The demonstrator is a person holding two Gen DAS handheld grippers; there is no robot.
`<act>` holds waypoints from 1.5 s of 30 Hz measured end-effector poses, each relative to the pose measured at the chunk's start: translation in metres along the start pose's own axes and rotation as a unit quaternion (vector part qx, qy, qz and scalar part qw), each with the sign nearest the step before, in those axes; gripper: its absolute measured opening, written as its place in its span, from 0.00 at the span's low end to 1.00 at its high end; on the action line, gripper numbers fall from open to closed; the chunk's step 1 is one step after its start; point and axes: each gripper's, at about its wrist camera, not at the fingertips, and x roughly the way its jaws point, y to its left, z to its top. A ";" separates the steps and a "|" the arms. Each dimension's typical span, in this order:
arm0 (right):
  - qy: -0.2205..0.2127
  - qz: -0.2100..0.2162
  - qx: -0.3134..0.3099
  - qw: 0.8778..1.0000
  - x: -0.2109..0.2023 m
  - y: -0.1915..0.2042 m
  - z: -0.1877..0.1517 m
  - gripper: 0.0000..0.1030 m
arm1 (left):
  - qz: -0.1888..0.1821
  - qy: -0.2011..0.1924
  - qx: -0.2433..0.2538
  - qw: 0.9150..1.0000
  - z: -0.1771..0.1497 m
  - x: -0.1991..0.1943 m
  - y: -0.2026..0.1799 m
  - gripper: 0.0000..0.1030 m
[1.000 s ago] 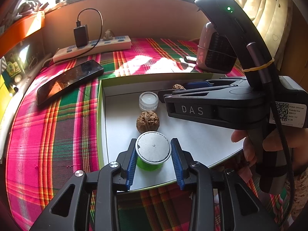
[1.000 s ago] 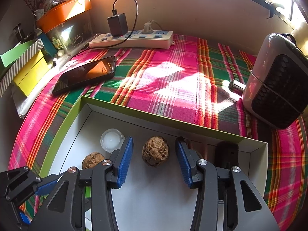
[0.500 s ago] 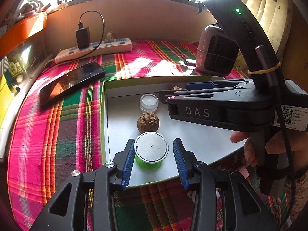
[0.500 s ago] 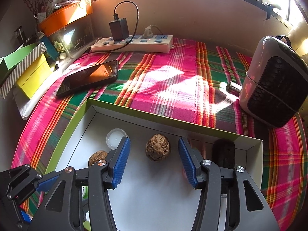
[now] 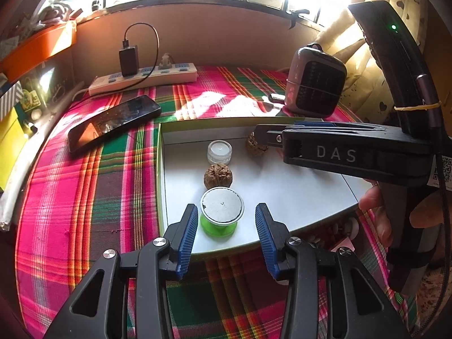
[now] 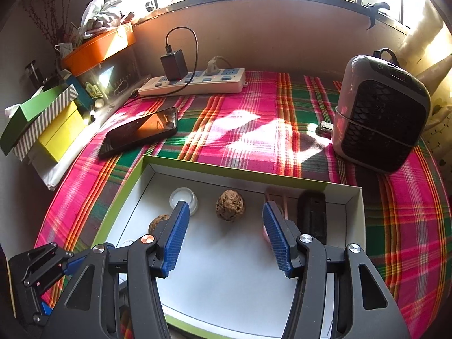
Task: Organize objects
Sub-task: 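Open both grippers to drop the walnut and green stand into the tray, then move left gripper to the white panda-face ball while right gripper approaches the pink block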
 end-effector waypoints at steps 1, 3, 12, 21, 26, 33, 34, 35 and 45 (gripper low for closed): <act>-0.005 0.000 0.001 1.000 -0.005 -0.001 -0.001 0.54 | 0.000 -0.002 0.000 1.000 -0.001 -0.002 0.000 0.40; -0.013 -0.004 0.002 1.000 -0.013 -0.002 -0.004 0.54 | 0.001 -0.003 -0.002 1.000 -0.002 -0.005 0.001 0.40; -0.031 -0.018 -0.010 0.999 -0.041 -0.007 -0.023 0.54 | 0.001 -0.015 -0.013 1.000 -0.010 -0.022 0.005 0.40; -0.036 -0.018 -0.030 0.999 -0.058 -0.007 -0.048 0.54 | -0.019 -0.021 -0.010 1.000 -0.020 -0.037 -0.002 0.40; -0.037 -0.019 -0.034 0.999 -0.066 -0.009 -0.061 0.54 | -0.042 -0.012 -0.005 0.999 -0.026 -0.038 -0.008 0.40; -0.033 -0.021 -0.032 0.999 -0.073 -0.016 -0.079 0.54 | -0.068 0.006 0.005 0.998 -0.033 -0.028 -0.020 0.40; -0.033 -0.021 -0.031 0.999 -0.074 -0.018 -0.080 0.54 | -0.072 0.009 0.007 0.997 -0.033 -0.025 -0.022 0.41; -0.033 -0.022 -0.029 0.999 -0.075 -0.019 -0.082 0.54 | -0.075 0.012 0.009 0.997 -0.033 -0.023 -0.024 0.42; -0.034 -0.022 -0.010 0.999 -0.078 -0.031 -0.090 0.54 | -0.080 0.038 0.019 0.996 -0.033 -0.002 -0.039 0.43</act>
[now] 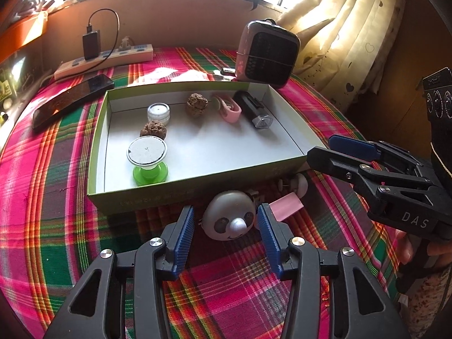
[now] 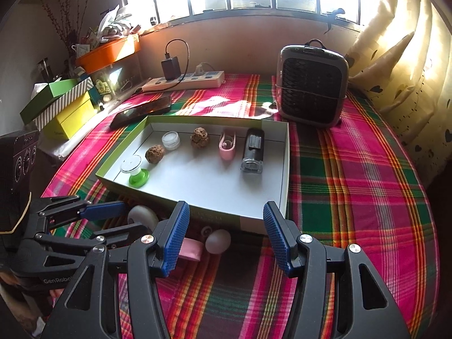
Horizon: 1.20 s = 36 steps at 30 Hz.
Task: Organize objects
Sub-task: 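Move left gripper to the white panda-face ball while right gripper approaches the pink block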
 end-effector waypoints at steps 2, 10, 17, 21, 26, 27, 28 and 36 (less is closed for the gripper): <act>0.002 -0.001 0.001 1.000 0.001 -0.002 -0.001 0.54 | 0.001 0.002 0.002 1.000 0.001 0.003 -0.001 0.43; 0.010 0.002 0.001 1.000 0.004 -0.003 -0.006 0.54 | 0.003 0.010 -0.005 1.000 0.003 0.010 0.001 0.43; 0.020 0.014 -0.015 1.000 0.007 0.006 -0.012 0.54 | 0.001 -0.001 -0.019 1.000 0.001 0.004 0.008 0.35; 0.024 0.032 -0.030 0.999 0.007 0.015 -0.016 0.54 | 0.001 -0.005 -0.019 1.000 -0.002 -0.001 0.010 0.31; 0.032 0.045 -0.041 0.998 0.012 0.025 -0.019 0.54 | 0.004 -0.010 -0.023 1.000 -0.006 -0.007 0.017 0.29; 0.033 0.048 -0.043 0.997 0.012 0.027 -0.019 0.54 | 0.004 -0.012 -0.025 1.000 -0.006 -0.008 0.019 0.29; 0.034 0.051 -0.047 0.997 0.013 0.029 -0.020 0.54 | 0.001 -0.013 -0.031 0.999 -0.007 -0.010 0.021 0.27; 0.042 0.060 -0.054 0.996 0.013 0.038 -0.025 0.54 | -0.019 -0.016 -0.053 0.998 -0.014 -0.021 0.038 0.23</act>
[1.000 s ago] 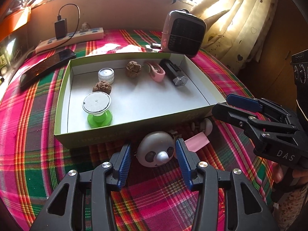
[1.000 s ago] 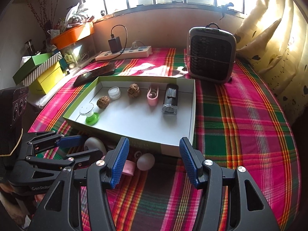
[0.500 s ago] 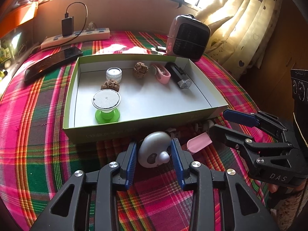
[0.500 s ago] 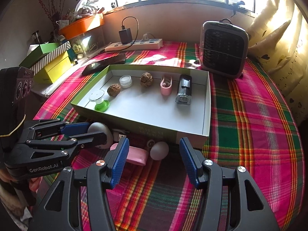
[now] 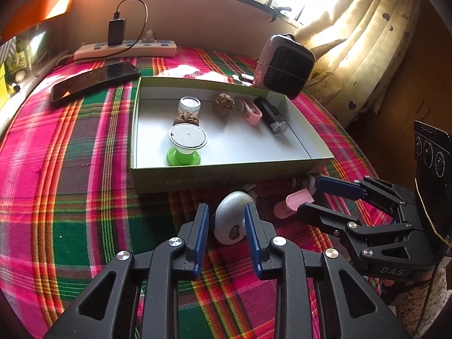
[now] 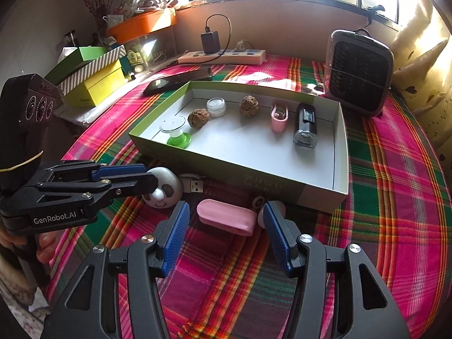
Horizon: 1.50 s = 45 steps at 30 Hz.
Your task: Organize objects
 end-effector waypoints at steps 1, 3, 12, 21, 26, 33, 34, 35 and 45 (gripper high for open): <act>0.001 -0.001 -0.002 1.000 0.000 0.001 -0.001 0.54 | -0.002 0.000 0.000 1.000 -0.001 -0.001 0.002 0.23; 0.002 -0.004 -0.007 1.000 -0.001 0.004 -0.003 0.54 | -0.004 -0.001 -0.004 1.000 -0.002 -0.003 0.005 0.23; 0.023 -0.004 -0.003 1.000 0.014 0.000 -0.005 0.54 | -0.026 0.000 -0.016 1.000 -0.002 -0.003 0.008 0.35; 0.033 0.034 -0.029 0.998 0.012 0.010 -0.010 0.54 | -0.006 0.014 0.002 1.000 0.001 0.007 -0.001 0.43; 0.035 0.030 -0.046 0.998 0.012 0.010 -0.012 0.54 | 0.011 0.013 0.018 1.000 0.005 0.009 -0.008 0.44; 0.042 -0.008 -0.076 0.996 0.023 0.009 -0.006 0.54 | 0.038 0.025 0.036 0.998 0.008 0.018 -0.015 0.44; 0.044 -0.009 -0.082 0.996 0.025 0.011 -0.006 0.54 | 0.040 0.026 0.036 0.998 0.008 0.019 -0.016 0.44; 0.045 -0.012 -0.086 0.995 0.027 0.012 -0.006 0.54 | 0.043 0.025 0.039 0.998 0.008 0.019 -0.017 0.44; 0.026 -0.022 -0.082 0.996 0.023 0.011 -0.009 0.41 | 0.056 0.010 0.041 0.998 0.006 0.010 -0.014 0.44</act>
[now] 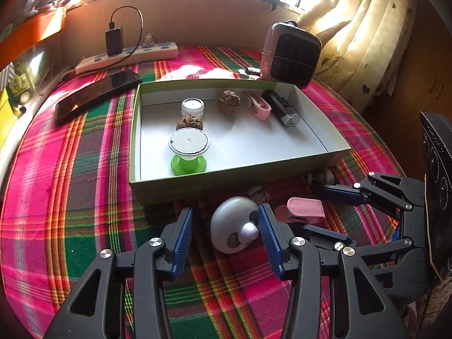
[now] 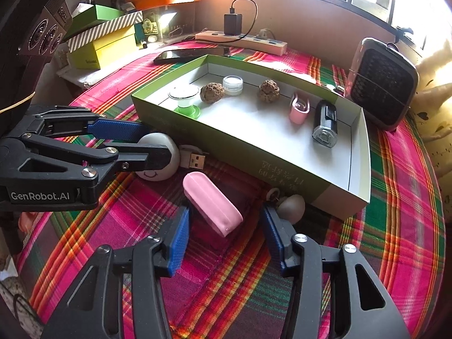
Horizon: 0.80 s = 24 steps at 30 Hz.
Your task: Organize objects
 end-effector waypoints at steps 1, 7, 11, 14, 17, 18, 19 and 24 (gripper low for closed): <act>-0.001 0.000 0.002 1.000 -0.001 0.000 -0.001 0.37 | 0.001 -0.003 -0.003 1.000 0.000 -0.001 0.001 0.44; -0.005 0.005 0.005 1.000 -0.004 -0.001 -0.004 0.19 | -0.003 -0.013 0.000 1.000 -0.003 -0.006 0.001 0.31; -0.009 0.007 0.011 1.000 -0.006 -0.002 -0.004 0.18 | -0.010 -0.017 0.009 1.000 -0.004 -0.007 -0.004 0.26; -0.012 0.010 0.015 1.000 -0.007 -0.003 -0.005 0.18 | -0.019 -0.020 0.013 1.000 -0.005 -0.010 -0.007 0.23; -0.017 0.011 0.021 1.000 -0.010 -0.004 -0.006 0.18 | -0.025 -0.023 0.019 0.999 -0.006 -0.013 -0.011 0.22; -0.018 0.010 0.024 0.999 -0.011 -0.005 -0.006 0.18 | -0.029 -0.025 0.022 0.999 -0.007 -0.014 -0.012 0.21; -0.019 0.009 0.027 0.999 -0.012 -0.006 -0.007 0.18 | -0.035 -0.027 0.023 0.999 -0.007 -0.017 -0.014 0.20; -0.020 0.007 0.035 0.999 -0.012 -0.009 -0.008 0.18 | -0.055 -0.027 0.044 0.997 -0.011 -0.019 -0.028 0.20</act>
